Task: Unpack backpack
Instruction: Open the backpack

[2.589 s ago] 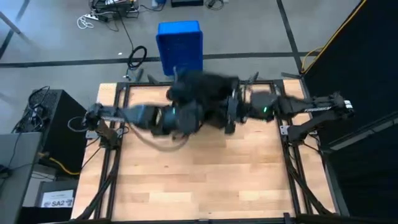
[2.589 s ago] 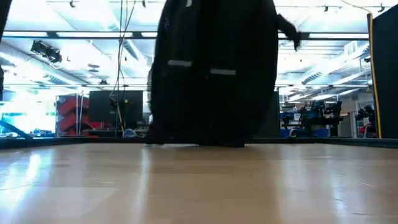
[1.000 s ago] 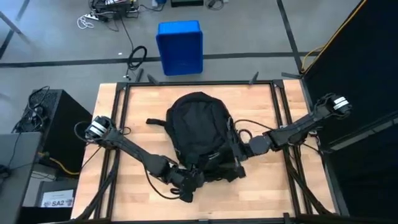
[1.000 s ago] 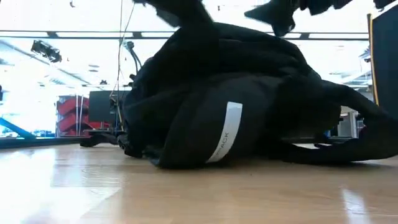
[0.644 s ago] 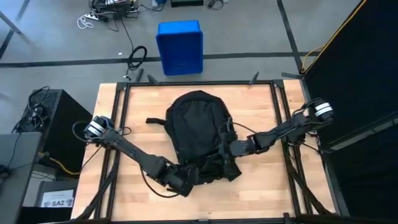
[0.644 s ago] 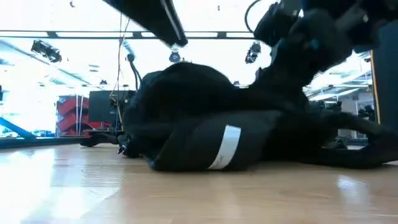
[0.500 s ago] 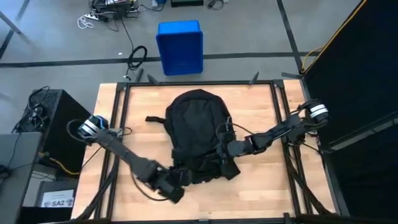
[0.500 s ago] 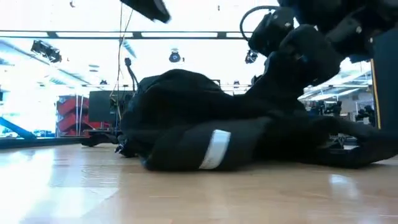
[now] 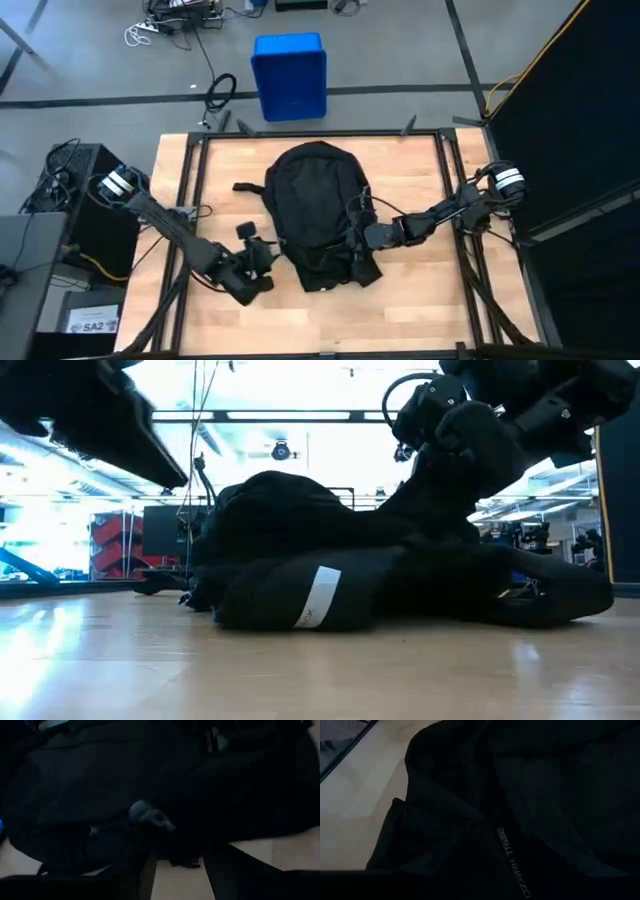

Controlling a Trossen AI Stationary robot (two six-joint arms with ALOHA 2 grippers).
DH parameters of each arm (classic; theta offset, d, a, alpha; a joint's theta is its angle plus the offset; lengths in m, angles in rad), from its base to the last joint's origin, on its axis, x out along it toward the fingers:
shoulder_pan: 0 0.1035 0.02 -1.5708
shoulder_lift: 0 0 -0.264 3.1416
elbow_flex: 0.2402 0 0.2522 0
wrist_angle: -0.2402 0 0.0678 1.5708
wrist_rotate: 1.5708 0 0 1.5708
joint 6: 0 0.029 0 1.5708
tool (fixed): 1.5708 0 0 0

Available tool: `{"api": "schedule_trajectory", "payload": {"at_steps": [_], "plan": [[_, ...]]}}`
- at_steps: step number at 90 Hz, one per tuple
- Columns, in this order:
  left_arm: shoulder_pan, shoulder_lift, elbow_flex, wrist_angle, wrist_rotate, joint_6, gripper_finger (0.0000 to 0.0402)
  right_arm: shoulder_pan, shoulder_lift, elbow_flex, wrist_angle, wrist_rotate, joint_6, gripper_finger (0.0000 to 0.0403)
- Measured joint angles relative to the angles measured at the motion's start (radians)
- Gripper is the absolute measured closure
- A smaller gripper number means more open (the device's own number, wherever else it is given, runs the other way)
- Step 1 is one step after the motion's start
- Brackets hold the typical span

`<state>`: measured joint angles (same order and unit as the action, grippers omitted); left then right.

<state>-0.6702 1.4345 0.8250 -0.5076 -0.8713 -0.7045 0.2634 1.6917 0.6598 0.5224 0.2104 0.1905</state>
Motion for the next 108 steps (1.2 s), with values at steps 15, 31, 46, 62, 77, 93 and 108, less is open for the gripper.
{"api": "schedule_trajectory", "payload": {"at_steps": [15,31,46,62,77,93,108], "plan": [[0.015,-0.039,-0.145,0.179,-0.025,-0.028,0.0271,0.0,0.0,0.0,-0.002,-0.001,0.044,0.0197],[0.054,-0.038,-0.221,0.383,-0.028,0.092,0.0271,0.0,0.0,-0.001,-0.001,-0.002,0.049,0.0199],[0.082,-0.038,-0.226,0.494,-0.026,0.225,0.0271,0.0,0.0,-0.001,0.0,-0.003,0.054,0.0203],[0.094,-0.038,-0.226,0.544,-0.054,0.334,0.0271,0.0,0.0,-0.001,0.0,-0.003,0.054,0.02],[0.094,-0.042,-0.225,0.573,-0.081,0.437,0.0271,0.0,-0.005,-0.001,0.002,-0.003,0.046,0.0197],[0.094,-0.043,-0.225,0.573,-0.083,0.494,0.0271,-0.002,-0.009,0.022,-0.001,-0.004,0.022,0.02],[0.091,-0.044,-0.225,0.555,-0.085,0.495,0.0271,-0.011,-0.009,0.039,-0.011,-0.005,0.017,0.0199]]}}
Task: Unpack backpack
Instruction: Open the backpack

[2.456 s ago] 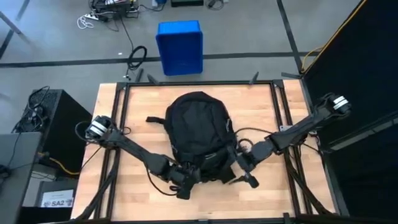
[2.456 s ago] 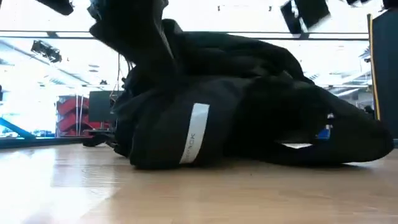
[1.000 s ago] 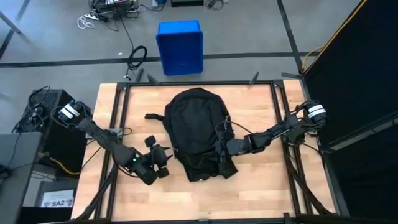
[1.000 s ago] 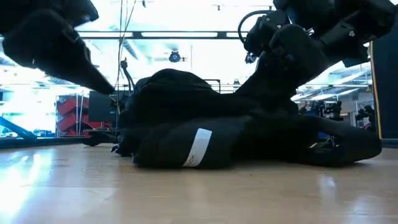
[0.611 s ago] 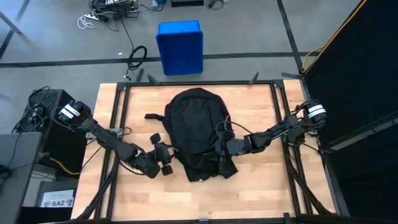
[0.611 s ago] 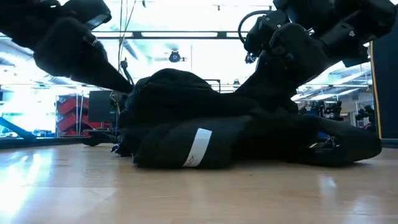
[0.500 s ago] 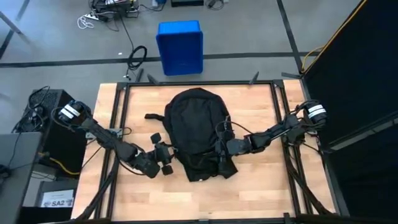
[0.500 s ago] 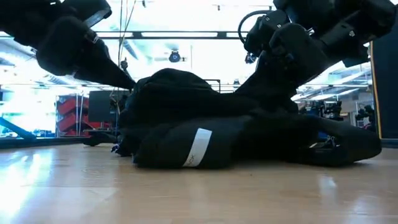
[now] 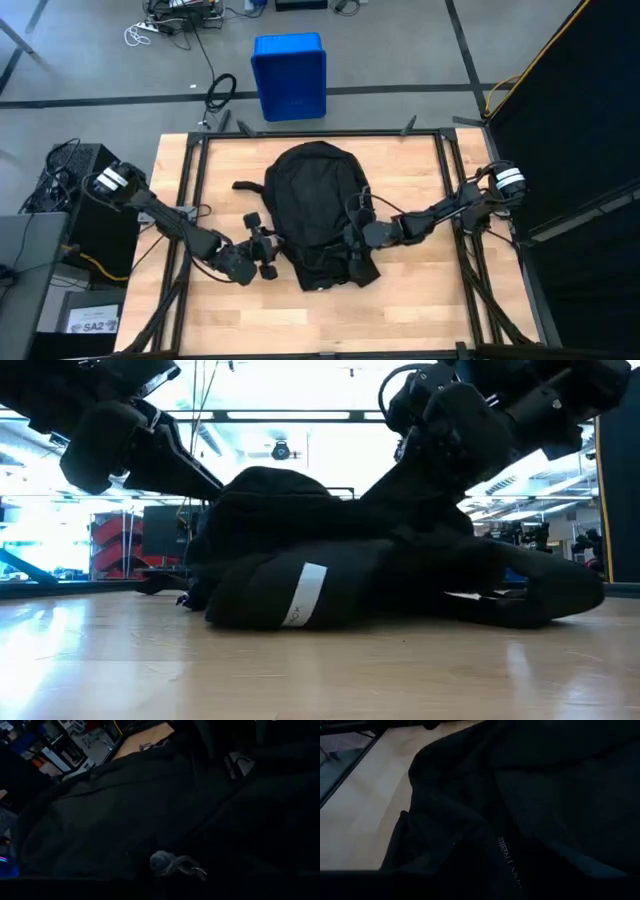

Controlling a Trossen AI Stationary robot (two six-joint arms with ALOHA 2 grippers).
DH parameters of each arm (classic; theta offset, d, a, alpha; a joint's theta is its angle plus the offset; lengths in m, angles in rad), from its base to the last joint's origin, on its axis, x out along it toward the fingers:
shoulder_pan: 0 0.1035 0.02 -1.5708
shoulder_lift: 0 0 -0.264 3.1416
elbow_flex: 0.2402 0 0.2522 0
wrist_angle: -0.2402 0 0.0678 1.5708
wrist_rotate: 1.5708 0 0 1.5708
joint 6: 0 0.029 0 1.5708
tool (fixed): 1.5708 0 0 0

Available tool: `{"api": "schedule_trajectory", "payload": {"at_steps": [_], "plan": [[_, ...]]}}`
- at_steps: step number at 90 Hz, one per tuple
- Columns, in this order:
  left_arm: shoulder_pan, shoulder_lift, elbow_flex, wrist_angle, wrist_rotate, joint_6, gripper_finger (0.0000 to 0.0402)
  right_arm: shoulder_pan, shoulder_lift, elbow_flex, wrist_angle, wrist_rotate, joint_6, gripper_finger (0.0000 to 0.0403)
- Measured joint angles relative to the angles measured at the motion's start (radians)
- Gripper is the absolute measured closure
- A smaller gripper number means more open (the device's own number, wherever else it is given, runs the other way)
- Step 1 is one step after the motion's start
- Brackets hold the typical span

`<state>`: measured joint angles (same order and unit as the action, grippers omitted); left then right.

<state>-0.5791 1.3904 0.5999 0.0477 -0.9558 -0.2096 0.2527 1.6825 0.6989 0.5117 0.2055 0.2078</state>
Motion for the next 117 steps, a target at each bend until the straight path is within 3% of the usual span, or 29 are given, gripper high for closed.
{"api": "schedule_trajectory", "payload": {"at_steps": [38,90,117], "plan": [[-0.085,-0.09,0.032,-0.095,0.002,-0.082,0.0271,0.001,-0.002,0.007,-0.203,0.004,0.117,0.0201],[-0.084,-0.086,0.032,-0.067,-0.021,-0.148,0.0271,0.001,-0.002,0.005,-0.202,0.003,0.131,0.0214],[-0.062,-0.01,0.032,-0.064,-0.047,-0.165,0.0271,0.001,-0.002,0.005,-0.201,0.002,0.132,0.0222]]}}
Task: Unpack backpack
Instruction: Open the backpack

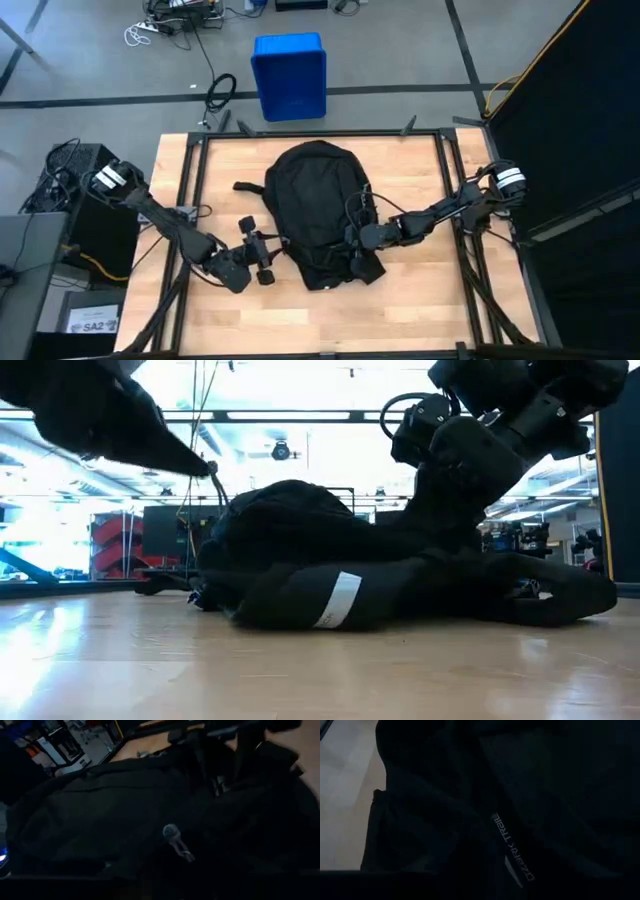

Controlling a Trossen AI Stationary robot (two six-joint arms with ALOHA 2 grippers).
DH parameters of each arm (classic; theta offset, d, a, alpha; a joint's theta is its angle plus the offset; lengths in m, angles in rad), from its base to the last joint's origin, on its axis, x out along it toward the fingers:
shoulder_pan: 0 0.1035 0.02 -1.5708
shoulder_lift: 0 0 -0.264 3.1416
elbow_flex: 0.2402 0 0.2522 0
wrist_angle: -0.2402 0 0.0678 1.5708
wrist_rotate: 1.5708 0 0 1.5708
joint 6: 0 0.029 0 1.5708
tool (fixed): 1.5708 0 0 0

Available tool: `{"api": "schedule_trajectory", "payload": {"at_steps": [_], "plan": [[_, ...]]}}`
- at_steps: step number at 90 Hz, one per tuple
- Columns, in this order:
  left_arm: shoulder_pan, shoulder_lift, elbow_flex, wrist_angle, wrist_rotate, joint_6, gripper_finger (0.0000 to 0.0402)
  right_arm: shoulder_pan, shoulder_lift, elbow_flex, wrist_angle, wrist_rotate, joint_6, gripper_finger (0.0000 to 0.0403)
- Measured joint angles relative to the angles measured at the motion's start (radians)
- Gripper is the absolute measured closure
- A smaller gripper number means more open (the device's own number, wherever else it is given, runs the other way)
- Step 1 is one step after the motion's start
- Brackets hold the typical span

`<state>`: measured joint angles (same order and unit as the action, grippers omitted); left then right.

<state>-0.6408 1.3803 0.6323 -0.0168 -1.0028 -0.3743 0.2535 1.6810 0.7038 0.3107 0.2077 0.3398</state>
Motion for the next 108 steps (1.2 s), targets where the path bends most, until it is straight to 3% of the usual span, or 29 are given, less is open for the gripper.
{"api": "schedule_trajectory", "payload": {"at_steps": [26,51,64,85,97,108], "plan": [[0.026,0.007,0.0,0.008,-0.024,0.002,0.0282,0.0,0.0,-0.001,0.001,0.0,0.008,0.0219],[0.026,0.007,0.0,0.115,0.02,0.116,0.0392,0.0,0.0,-0.001,0.001,0.0,0.008,0.022],[0.026,0.007,0.0,0.234,0.081,0.199,0.0397,0.0,-0.029,-0.002,-0.005,-0.001,0.002,0.0217],[0.024,0.007,0.0,0.351,0.137,0.29,0.04,0.008,-0.196,-0.002,-0.032,0.003,-0.054,0.0223],[0.025,0.007,0.0,0.398,0.168,0.296,0.0401,0.021,-0.246,-0.002,0.07,0.002,-0.111,0.0224],[0.026,0.007,0.0,0.428,0.172,0.32,0.0401,0.04,-0.213,-0.001,0.224,0.002,-0.168,0.022]]}}
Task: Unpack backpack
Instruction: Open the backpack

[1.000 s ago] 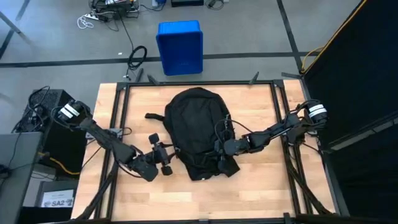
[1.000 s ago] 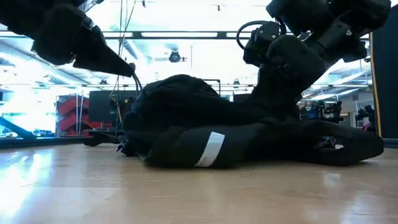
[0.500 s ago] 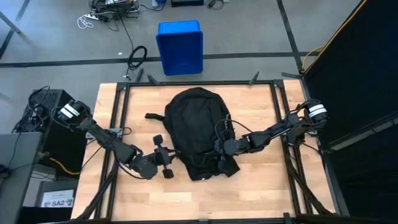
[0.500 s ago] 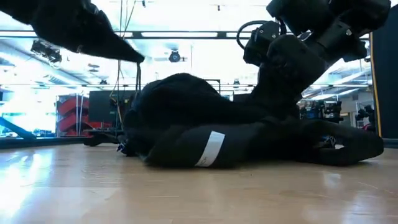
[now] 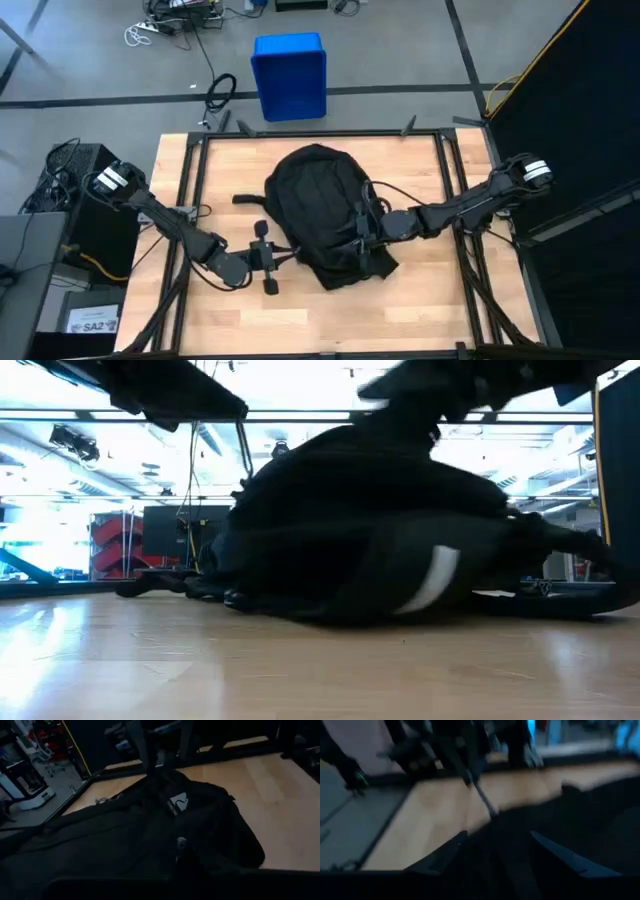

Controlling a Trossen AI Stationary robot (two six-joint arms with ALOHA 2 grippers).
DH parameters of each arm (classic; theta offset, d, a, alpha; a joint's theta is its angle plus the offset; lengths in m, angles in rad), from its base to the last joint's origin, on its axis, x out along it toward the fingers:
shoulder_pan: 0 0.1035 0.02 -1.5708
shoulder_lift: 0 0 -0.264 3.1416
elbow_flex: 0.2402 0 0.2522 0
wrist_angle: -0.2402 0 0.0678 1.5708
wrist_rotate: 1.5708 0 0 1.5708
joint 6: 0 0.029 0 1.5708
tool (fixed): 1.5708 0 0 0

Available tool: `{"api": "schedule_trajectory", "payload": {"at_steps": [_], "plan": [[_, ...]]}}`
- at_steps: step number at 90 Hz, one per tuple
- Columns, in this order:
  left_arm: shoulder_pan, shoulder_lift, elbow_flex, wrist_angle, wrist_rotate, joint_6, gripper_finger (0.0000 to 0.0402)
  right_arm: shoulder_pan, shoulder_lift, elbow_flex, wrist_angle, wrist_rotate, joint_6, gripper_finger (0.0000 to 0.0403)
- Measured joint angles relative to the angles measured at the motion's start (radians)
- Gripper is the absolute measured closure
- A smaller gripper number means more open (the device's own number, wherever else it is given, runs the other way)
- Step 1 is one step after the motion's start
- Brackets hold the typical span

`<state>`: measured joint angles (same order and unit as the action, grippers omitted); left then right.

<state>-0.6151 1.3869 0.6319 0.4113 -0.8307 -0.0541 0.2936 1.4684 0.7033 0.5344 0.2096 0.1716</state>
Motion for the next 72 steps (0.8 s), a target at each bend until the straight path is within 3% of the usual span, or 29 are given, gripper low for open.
{"api": "schedule_trajectory", "payload": {"at_steps": [11,26,46,61,72], "plan": [[0.007,0.0,0.0,0.039,0.0,0.028,0.0401,0.008,0.093,0.005,0.126,-0.004,-0.037,0.0216],[0.03,0.004,0.0,0.051,0.026,0.026,0.0402,0.002,0.221,0.109,0.131,-0.004,-0.047,0.0217],[0.055,0.038,0.0,0.086,0.058,0.027,0.0402,-0.002,0.351,0.293,0.015,-0.024,-0.089,0.0213],[0.055,0.044,0.0,0.094,0.06,0.025,0.0401,-0.014,0.403,0.373,-0.101,0.069,-0.079,0.0216],[0.055,0.045,0.0,0.092,0.066,0.025,0.0401,-0.014,0.411,0.387,-0.109,0.076,-0.086,0.0226]]}}
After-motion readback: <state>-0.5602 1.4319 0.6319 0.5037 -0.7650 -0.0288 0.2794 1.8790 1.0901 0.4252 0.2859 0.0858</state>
